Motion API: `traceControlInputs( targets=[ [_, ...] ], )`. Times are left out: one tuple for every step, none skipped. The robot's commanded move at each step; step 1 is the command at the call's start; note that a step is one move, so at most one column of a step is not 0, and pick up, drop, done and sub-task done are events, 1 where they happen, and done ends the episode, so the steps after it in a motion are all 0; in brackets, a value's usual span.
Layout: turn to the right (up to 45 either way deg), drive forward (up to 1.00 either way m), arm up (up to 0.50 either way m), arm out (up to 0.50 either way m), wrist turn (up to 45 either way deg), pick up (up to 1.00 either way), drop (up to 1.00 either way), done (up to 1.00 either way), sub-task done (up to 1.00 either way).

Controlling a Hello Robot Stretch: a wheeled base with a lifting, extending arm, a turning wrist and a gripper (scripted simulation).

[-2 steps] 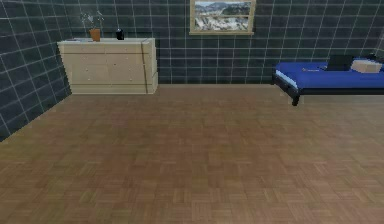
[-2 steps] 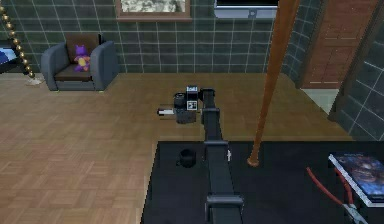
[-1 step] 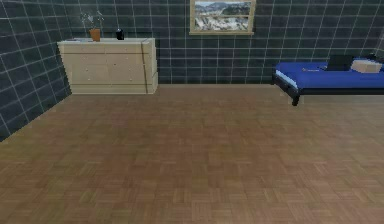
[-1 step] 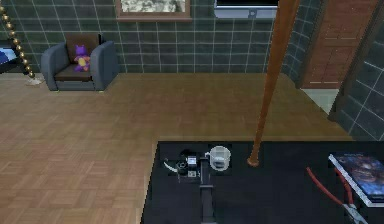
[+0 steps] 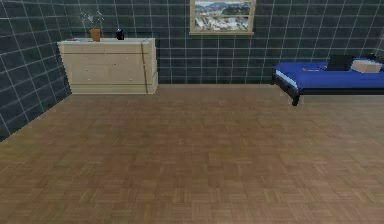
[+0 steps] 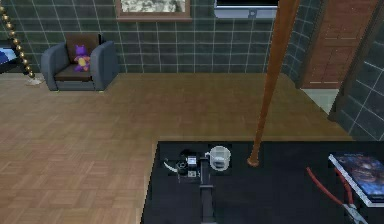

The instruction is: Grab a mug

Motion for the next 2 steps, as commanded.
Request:
traceControlInputs(
  targets=[
    [0.0,0.0,0.1,0.0,0.0,0.0,0.0,0.0,0.0],
    [0.0,0.0,0.0,0.0,0.0,0.0,0.0,1.0,0.0]
  ],
)
